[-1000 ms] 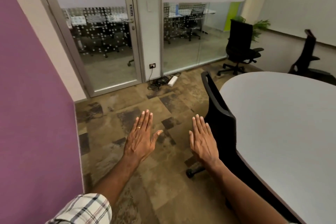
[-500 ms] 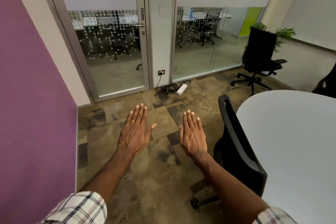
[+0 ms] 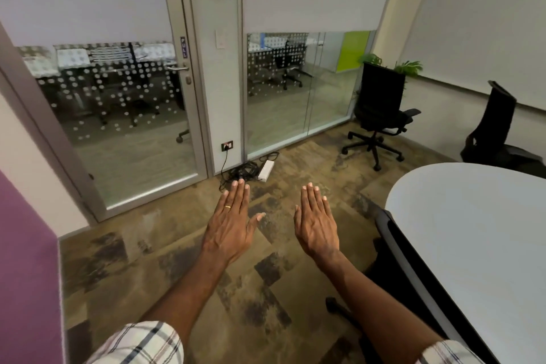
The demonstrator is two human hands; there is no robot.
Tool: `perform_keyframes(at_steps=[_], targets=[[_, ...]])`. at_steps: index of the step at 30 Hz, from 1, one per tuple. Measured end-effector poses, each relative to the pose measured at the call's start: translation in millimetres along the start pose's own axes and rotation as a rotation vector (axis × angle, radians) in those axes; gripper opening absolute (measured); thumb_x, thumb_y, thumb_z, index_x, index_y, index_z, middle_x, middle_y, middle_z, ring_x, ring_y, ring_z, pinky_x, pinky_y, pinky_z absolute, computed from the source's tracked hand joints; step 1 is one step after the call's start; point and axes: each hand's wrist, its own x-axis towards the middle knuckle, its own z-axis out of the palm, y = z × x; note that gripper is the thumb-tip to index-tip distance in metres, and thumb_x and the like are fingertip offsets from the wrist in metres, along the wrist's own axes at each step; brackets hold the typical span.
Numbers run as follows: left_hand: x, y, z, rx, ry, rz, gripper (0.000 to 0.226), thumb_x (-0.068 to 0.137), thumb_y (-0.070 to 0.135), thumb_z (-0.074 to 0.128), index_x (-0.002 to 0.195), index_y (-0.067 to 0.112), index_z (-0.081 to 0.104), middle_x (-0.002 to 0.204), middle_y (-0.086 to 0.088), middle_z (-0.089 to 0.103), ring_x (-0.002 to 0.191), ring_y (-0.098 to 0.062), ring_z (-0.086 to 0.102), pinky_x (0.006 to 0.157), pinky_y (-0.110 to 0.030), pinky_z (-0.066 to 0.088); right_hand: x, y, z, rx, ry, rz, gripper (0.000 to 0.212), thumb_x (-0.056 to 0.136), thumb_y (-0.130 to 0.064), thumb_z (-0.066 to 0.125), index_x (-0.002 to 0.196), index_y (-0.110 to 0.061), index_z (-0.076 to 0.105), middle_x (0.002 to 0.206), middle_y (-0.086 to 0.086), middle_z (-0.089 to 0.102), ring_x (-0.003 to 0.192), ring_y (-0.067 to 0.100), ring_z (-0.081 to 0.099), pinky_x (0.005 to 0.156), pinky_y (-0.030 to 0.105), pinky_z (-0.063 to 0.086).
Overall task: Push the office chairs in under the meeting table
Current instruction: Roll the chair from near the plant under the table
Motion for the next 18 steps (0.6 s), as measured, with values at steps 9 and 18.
perform_keyframes(at_steps=[9, 18], targets=[[141, -45, 45, -0.025, 0.005, 0.091, 0.092, 0.090, 0.066, -0.022, 0.161, 0.009, -0.013, 0.169, -0.009, -0.021, 0.156, -0.022, -0.023, 0.129, -0.039, -0.011, 121, 27, 46, -0.048, -0.030, 0.105, 0.061, 0.109, -0.040, 0.011, 0.162, -0.012, 0.002, 0.170, 0.005, -0.003, 0.156, 0.017, -0.010, 0.128, 0.037, -0.005], [331, -74, 105, -0.040, 0.016, 0.181, 0.087, 0.100, 0.064, -0.003, 0.162, 0.003, 0.008, 0.171, -0.012, -0.001, 0.159, -0.026, -0.006, 0.125, -0.035, -0.014, 290, 92, 106, -0.067, -0.029, 0.176, 0.063, 0.107, -0.042, 0.009, 0.162, -0.012, 0.001, 0.170, 0.006, -0.005, 0.156, 0.018, -0.011, 0.128, 0.040, -0.003]])
